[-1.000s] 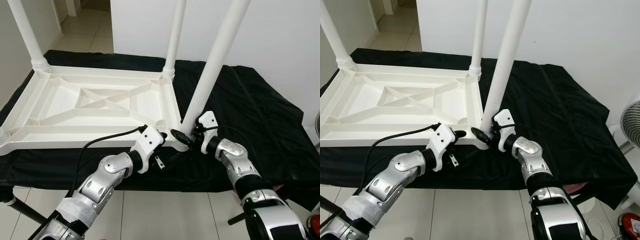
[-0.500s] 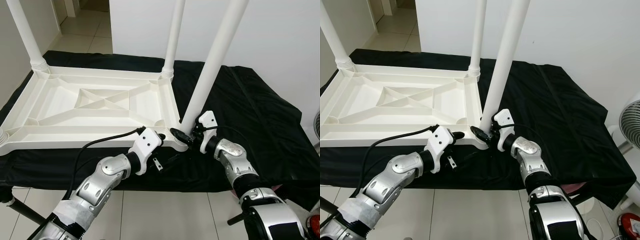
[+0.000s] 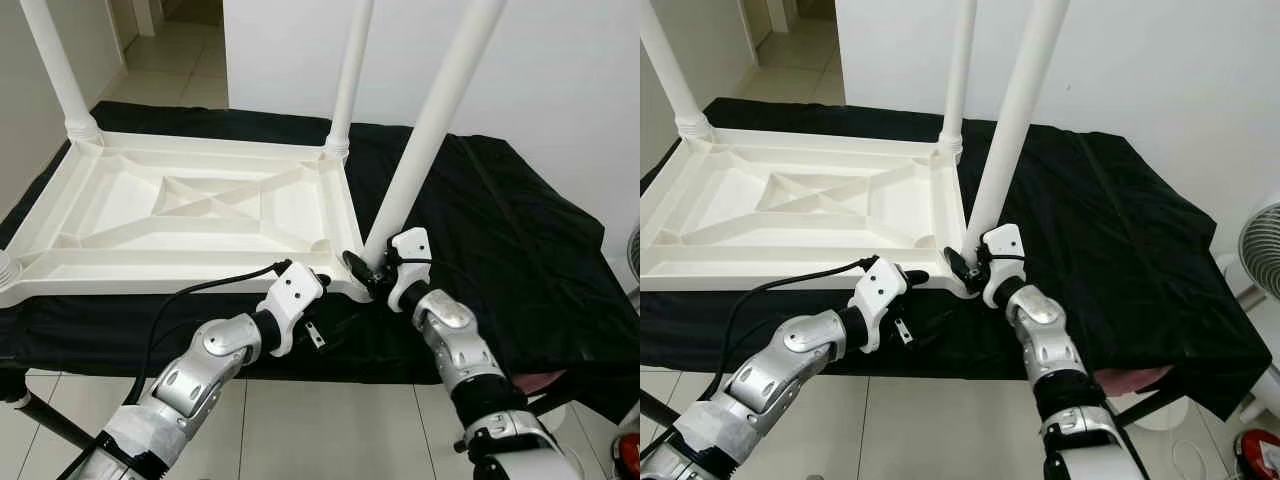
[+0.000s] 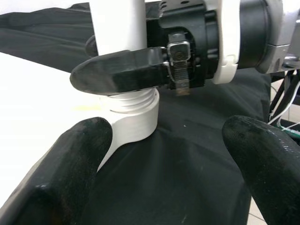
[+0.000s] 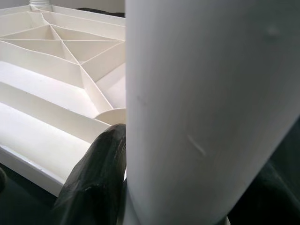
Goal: Building children table
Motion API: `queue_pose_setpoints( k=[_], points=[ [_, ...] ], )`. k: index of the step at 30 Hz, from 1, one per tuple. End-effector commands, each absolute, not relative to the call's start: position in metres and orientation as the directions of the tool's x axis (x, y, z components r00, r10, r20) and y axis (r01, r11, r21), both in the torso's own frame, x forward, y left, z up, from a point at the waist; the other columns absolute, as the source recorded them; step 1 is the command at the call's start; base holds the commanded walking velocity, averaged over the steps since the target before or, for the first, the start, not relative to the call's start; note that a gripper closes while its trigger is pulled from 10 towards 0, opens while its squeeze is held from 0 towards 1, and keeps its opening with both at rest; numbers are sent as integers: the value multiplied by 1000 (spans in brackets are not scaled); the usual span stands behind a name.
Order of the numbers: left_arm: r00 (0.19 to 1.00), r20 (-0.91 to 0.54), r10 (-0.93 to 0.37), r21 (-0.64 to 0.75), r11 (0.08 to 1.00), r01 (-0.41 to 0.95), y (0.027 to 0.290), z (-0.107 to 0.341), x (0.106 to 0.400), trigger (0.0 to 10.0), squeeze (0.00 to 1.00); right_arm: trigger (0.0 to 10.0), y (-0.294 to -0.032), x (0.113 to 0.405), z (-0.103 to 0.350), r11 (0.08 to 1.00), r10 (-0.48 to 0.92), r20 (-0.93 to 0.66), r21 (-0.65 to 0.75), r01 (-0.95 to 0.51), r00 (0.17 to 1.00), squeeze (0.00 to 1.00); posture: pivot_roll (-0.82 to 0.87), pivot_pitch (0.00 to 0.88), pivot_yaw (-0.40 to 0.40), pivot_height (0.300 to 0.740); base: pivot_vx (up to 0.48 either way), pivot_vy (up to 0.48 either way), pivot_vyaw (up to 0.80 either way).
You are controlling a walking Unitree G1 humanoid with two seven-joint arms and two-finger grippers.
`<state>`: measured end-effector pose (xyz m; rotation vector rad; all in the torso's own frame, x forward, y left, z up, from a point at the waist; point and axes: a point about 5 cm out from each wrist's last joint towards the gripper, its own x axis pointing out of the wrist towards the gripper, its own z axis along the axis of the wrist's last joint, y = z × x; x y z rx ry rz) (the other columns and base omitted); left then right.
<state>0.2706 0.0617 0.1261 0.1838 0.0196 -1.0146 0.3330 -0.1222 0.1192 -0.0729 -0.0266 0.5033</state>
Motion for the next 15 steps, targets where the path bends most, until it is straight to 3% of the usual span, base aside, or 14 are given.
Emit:
queue_pose_setpoints(
  k=[1,3,8,15],
  points=[
    [405,-124,-906,136,389,911,54,125,263,10000,0,10000,-124,329,105,920,386,-59,-49,-389,921,0,-15,0,-100,740,0,0,0],
    [400,-123,-908,137,384,913,53,126,262,10000,0,10000,-119,323,107,962,271,-38,-15,-272,962,0,-14,0,-100,740,0,0,0],
    [396,-122,-910,137,379,915,53,126,262,10000,0,10000,-113,312,109,989,148,-29,6,-148,989,0,-17,0,-100,740,0,0,0],
    [390,-125,-913,138,373,918,53,125,262,10000,0,10000,-108,300,111,998,64,-44,17,-63,997,0,-22,0,-98,740,0,0,0]
  ],
)
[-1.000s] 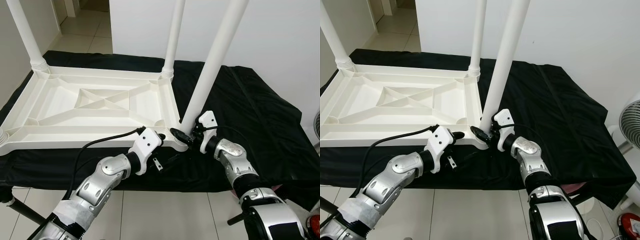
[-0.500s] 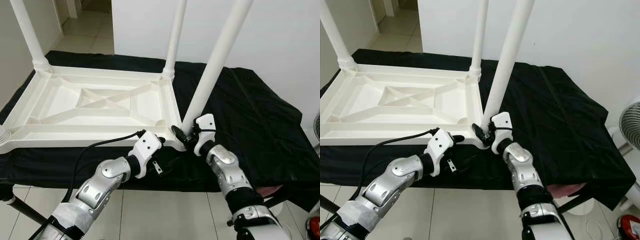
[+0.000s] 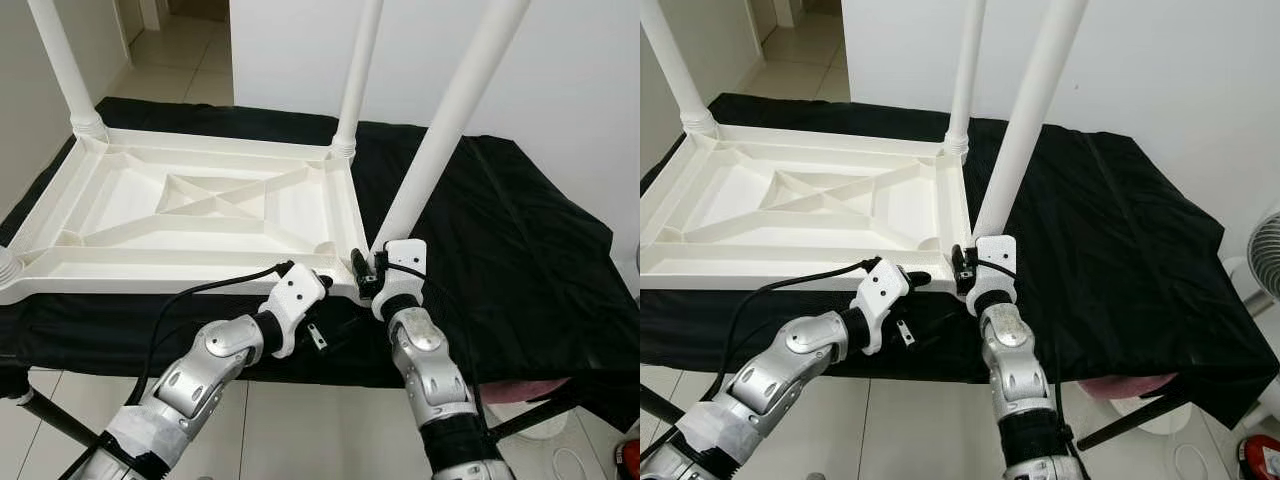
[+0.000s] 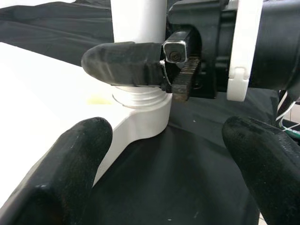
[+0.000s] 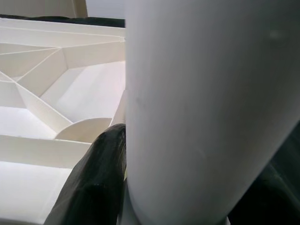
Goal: Building children table
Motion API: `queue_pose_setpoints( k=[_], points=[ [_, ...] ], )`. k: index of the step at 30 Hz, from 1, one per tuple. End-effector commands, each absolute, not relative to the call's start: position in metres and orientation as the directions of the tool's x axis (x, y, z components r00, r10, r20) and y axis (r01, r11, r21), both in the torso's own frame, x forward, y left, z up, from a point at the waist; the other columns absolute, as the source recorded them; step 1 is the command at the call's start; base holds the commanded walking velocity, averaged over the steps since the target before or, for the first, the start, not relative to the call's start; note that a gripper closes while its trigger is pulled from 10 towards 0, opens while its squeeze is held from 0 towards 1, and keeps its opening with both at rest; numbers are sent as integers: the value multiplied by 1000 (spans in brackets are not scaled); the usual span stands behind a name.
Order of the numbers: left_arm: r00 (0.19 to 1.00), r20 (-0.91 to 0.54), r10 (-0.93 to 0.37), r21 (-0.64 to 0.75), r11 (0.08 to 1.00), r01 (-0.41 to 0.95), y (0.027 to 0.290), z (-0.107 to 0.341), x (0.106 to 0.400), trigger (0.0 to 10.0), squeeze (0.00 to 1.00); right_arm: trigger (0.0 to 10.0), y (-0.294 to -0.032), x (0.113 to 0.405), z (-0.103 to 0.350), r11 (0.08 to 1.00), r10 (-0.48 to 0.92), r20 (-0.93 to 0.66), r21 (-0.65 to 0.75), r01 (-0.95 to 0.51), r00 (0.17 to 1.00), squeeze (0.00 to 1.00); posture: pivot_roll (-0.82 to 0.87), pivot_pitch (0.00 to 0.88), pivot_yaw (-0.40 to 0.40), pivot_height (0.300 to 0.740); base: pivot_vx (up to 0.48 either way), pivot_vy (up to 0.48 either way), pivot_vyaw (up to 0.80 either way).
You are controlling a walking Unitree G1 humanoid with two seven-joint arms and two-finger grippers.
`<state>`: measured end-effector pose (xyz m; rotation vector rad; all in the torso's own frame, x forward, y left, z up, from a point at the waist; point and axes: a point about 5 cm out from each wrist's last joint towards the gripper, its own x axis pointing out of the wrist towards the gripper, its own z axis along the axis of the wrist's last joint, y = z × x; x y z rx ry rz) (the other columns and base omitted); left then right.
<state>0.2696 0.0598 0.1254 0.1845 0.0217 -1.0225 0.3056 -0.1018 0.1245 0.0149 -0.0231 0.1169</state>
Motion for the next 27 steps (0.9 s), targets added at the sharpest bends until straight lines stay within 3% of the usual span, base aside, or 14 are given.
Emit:
queue_pose_setpoints(
  k=[1,5,6,7,21,22,23,24,27],
  points=[
    [388,-125,-913,138,371,918,52,125,262,10000,0,10000,-108,300,111,998,59,-46,17,-58,997,0,-28,0,-96,740,0,0,0],
    [385,-125,-915,139,368,920,52,125,262,10000,0,10000,-108,300,114,998,58,-47,11,-58,997,0,-29,0,-96,740,0,0,0],
    [383,-123,-915,139,367,920,51,126,263,10000,0,10000,-108,300,115,998,67,-44,14,-66,997,886,-30,0,-95,740,0,0,0],
    [384,-123,-915,139,367,920,51,126,263,10000,0,10000,-109,301,116,997,77,-38,29,-76,996,1000,-30,0,-95,740,0,0,0],
    [382,-123,-916,142,364,920,50,127,264,10000,0,10000,-134,312,130,965,263,-22,-8,-263,965,1000,-30,0,-95,740,0,0,0],
    [382,-123,-916,143,364,920,50,127,264,10000,0,10000,-135,313,131,950,312,-21,-11,-312,950,110,-29,0,-94,740,0,0,0],
    [382,-123,-916,143,364,920,50,127,264,10000,0,10000,-135,313,131,950,312,-21,-11,-312,950,110,-29,0,-94,740,0,0,0],
    [382,-123,-916,144,364,920,50,127,264,10000,0,10000,-136,315,133,925,378,-15,-24,-378,926,0,-30,0,-89,740,0,0,0],
    [381,-123,-916,144,364,920,51,127,265,10000,0,10000,-135,318,134,870,491,-1,-56,-490,871,0,-34,0,-83,740,0,0,0]
  ],
)
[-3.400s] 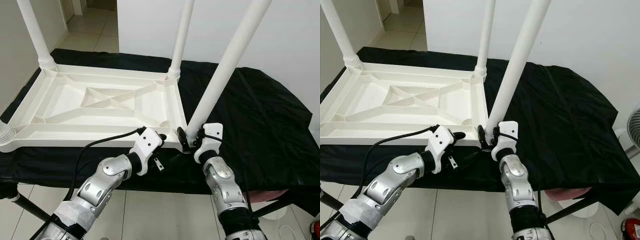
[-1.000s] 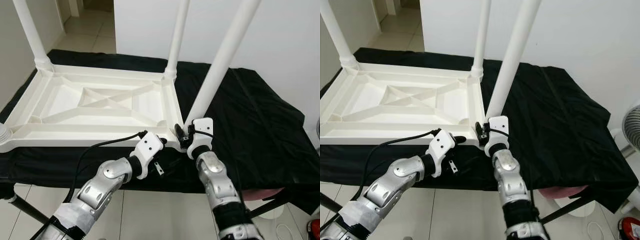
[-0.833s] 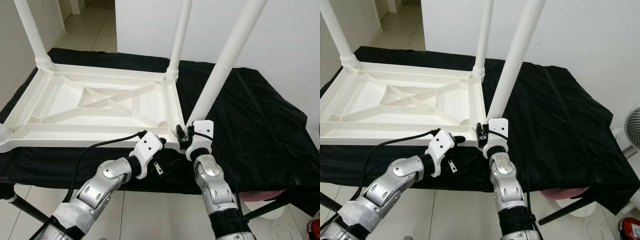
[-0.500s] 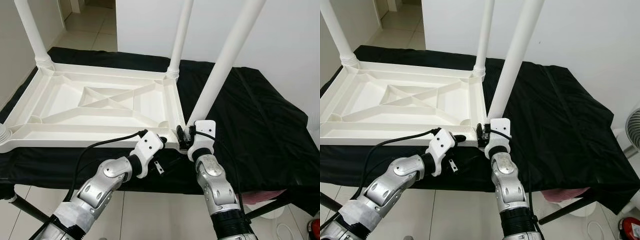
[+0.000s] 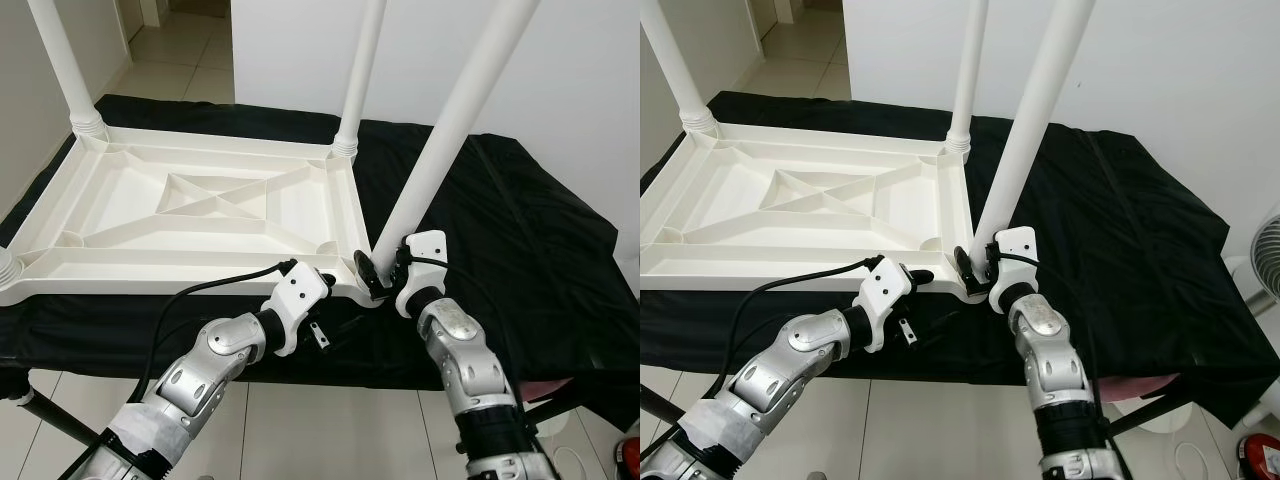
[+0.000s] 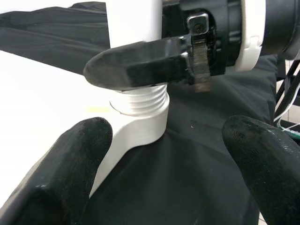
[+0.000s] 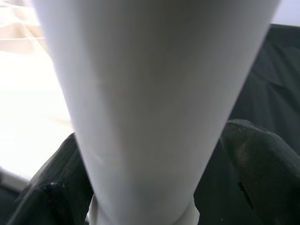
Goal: Building children table
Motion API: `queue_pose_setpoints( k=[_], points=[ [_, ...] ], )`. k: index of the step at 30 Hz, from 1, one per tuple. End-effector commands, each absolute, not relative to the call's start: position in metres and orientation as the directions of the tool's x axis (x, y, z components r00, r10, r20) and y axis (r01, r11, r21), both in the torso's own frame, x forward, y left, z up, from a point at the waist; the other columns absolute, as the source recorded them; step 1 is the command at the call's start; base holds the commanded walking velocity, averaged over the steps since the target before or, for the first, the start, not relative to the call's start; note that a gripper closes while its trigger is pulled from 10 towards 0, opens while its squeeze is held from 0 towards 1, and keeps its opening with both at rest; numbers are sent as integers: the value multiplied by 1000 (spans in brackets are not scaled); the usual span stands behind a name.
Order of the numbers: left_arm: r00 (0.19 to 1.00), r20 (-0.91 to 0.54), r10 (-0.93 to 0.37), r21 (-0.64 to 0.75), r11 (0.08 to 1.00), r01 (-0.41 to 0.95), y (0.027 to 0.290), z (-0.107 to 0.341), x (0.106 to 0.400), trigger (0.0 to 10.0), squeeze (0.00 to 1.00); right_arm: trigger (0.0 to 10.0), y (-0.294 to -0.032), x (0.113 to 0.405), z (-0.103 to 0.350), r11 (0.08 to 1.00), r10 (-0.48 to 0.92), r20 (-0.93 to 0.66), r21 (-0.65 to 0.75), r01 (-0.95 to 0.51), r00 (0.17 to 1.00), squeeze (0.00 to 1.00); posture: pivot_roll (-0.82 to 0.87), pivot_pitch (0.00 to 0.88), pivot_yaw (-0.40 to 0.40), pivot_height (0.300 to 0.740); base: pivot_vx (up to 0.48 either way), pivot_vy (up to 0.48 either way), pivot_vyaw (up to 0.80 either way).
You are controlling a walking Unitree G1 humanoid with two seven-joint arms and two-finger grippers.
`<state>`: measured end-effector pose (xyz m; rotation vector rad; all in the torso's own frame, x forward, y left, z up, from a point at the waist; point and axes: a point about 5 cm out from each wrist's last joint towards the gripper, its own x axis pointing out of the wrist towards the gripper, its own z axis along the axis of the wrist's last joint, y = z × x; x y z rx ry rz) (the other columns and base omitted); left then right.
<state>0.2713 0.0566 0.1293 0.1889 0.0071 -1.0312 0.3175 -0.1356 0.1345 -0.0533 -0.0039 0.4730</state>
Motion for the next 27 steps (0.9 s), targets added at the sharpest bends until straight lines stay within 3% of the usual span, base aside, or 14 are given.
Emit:
queue_pose_setpoints(
  k=[1,3,14,15,17,18,27],
  points=[
    [380,-123,-917,144,363,921,50,128,265,10000,0,10000,-134,319,134,827,560,3,-63,-559,828,0,-34,0,-81,740,0,0,0],
    [378,-123,-917,147,360,921,50,128,265,10000,0,10000,-131,323,135,753,656,6,-73,-654,755,0,-30,0,-78,740,0,0,0],
    [380,-127,-916,145,362,921,52,128,265,10000,0,10000,-124,336,136,639,764,-27,-98,-763,644,0,-22,0,-76,740,0,0,0],
    [380,-128,-916,144,362,921,52,128,265,10000,0,4824,-123,337,133,629,771,-48,-97,-772,635,0,-21,0,-76,740,0,0,0],
    [380,-128,-916,144,362,921,52,128,265,10000,0,4824,-123,337,133,629,771,-48,-97,-772,635,0,-21,0,-76,740,0,0,0],
    [379,-129,-916,143,361,921,52,128,264,10000,0,0,-125,338,128,619,777,-72,-97,-780,625,0,-18,0,-78,740,0,0,0],
    [382,-131,-915,139,365,921,53,128,263,10000,0,0,-132,336,117,600,791,-98,-70,-797,604,0,-14,0,-81,740,0,0,0]
  ],
)
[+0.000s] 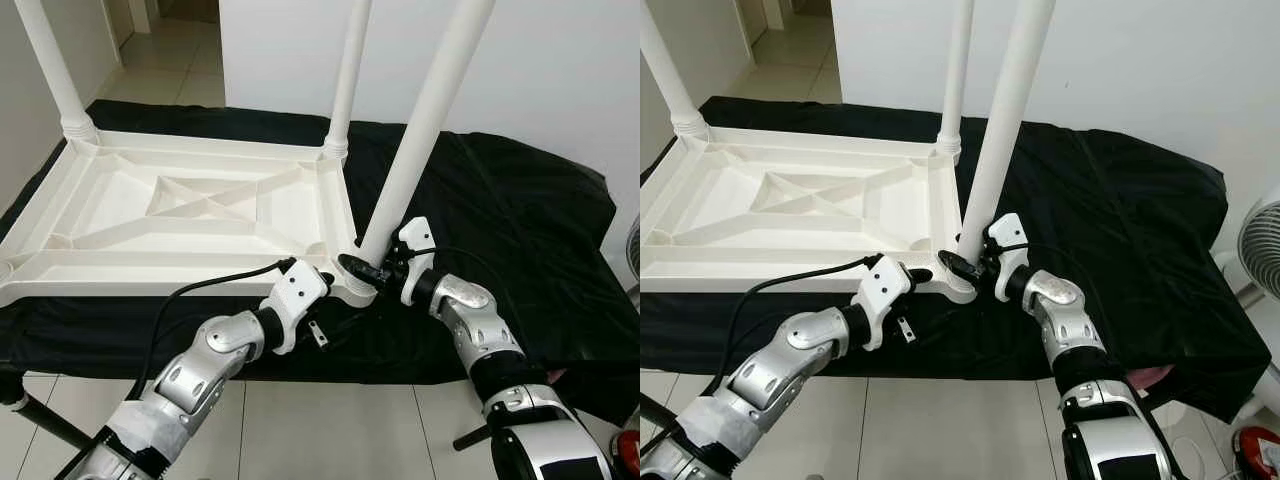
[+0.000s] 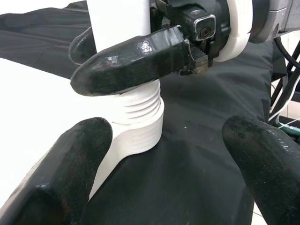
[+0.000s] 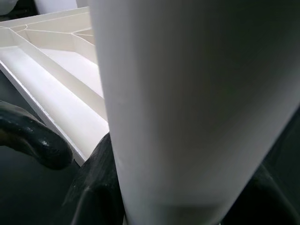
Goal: Building children table
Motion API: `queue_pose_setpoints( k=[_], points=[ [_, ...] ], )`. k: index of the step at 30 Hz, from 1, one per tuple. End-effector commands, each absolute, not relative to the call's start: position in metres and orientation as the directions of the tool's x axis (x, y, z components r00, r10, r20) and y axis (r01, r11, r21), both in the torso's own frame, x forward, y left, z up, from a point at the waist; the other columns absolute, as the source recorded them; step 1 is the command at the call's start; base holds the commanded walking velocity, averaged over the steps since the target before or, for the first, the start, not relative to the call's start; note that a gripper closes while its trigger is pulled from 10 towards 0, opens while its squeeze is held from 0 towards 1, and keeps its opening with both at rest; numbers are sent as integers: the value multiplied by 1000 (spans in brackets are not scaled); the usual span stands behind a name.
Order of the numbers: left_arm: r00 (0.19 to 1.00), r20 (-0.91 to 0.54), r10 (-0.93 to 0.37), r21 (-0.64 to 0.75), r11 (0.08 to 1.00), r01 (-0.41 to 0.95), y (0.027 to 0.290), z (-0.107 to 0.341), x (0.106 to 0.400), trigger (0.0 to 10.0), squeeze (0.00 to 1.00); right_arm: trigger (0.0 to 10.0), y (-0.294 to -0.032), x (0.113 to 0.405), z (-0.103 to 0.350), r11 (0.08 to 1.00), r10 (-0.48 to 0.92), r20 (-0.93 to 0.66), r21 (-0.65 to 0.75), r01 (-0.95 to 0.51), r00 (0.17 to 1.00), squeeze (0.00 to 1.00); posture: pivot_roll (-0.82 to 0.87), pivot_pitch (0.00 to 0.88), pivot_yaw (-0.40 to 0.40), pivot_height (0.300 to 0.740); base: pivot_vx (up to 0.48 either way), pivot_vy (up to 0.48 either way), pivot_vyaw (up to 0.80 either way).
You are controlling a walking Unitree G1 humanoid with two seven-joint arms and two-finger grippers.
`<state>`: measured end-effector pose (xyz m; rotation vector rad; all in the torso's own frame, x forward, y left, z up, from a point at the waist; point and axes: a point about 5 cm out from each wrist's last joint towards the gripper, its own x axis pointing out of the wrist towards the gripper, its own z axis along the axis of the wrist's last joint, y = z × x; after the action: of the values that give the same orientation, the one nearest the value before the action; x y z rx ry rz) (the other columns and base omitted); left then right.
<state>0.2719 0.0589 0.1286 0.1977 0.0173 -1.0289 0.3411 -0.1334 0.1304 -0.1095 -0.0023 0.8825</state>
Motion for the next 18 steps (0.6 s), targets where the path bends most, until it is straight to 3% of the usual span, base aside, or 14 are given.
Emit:
queue_pose_setpoints(
  k=[1,4,5,12,16,18],
  points=[
    [381,-130,-915,138,364,921,53,127,263,10000,0,0,-132,335,116,601,791,-98,-68,-797,604,0,-14,0,-81,740,0,0,0],
    [380,-130,-916,137,363,922,52,127,263,10000,0,0,-133,335,115,605,788,-98,-66,-794,609,0,-14,0,-81,740,0,0,0],
    [378,-130,-917,136,362,922,52,127,263,10000,0,10000,-135,335,114,623,774,-94,-62,-779,626,0,-27,0,-81,740,0,0,0],
    [372,-127,-919,134,356,925,50,127,262,10000,0,10000,-142,341,112,759,627,-137,-119,-641,767,0,-36,0,-83,740,0,0,0],
    [372,-127,-919,131,357,925,49,127,262,10000,0,10000,-137,339,116,791,595,-106,-101,-604,797,0,-40,0,-82,740,0,0,0],
    [371,-126,-920,130,356,925,49,127,262,10000,0,10000,-132,336,119,849,519,-81,-62,-525,851,0,-43,0,-83,740,0,0,0]
  ],
)
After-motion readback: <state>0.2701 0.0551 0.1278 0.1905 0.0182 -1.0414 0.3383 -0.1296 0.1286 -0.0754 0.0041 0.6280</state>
